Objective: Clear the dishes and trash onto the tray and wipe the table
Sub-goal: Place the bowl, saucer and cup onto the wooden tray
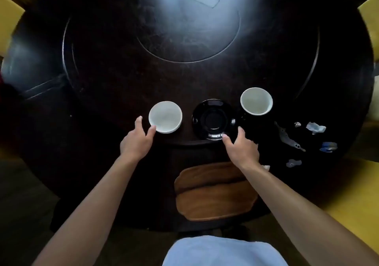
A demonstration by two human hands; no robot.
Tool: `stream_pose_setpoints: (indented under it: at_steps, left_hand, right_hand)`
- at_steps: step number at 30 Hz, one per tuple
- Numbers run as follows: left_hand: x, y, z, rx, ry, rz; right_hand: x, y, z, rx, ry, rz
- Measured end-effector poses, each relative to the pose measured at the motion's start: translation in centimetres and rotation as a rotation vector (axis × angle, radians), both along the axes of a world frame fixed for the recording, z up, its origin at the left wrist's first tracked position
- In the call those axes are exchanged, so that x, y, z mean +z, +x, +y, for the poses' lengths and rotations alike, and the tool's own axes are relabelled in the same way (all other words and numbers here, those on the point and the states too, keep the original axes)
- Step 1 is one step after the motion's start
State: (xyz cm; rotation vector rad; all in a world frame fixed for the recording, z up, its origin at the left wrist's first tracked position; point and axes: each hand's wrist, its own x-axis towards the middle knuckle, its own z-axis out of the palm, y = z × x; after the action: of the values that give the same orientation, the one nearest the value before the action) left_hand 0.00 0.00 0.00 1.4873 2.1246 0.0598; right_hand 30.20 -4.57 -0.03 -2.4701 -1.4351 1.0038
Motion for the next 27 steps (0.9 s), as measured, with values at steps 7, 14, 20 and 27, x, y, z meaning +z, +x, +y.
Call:
stream_pose_setpoints:
  at_steps: [7,14,20,27]
  left_hand:
    - [-2.7,0.0,2.3,0.089,-0.025,-0.288]
    - [-3.3,0.3,2.7,0.313,0.002,-0.619]
    - [-2.9,-0.3,2.7,0.394,-0.055,-0.806]
    - [-2.0,-0.8,0.1,0.354,-0.064,-0.825]
  right_hand:
    - [-2.6,-1.1,0.7,-0.184,0.031,0.085]
    - [-3.3,-2.5,0.9,-0.547,0.091,0.473]
    - [-3.5,-3.2,1.3,-0.705,0.147,0.629]
    - [-4.1,-3.3,0.7,-0.751,0.212,0.714]
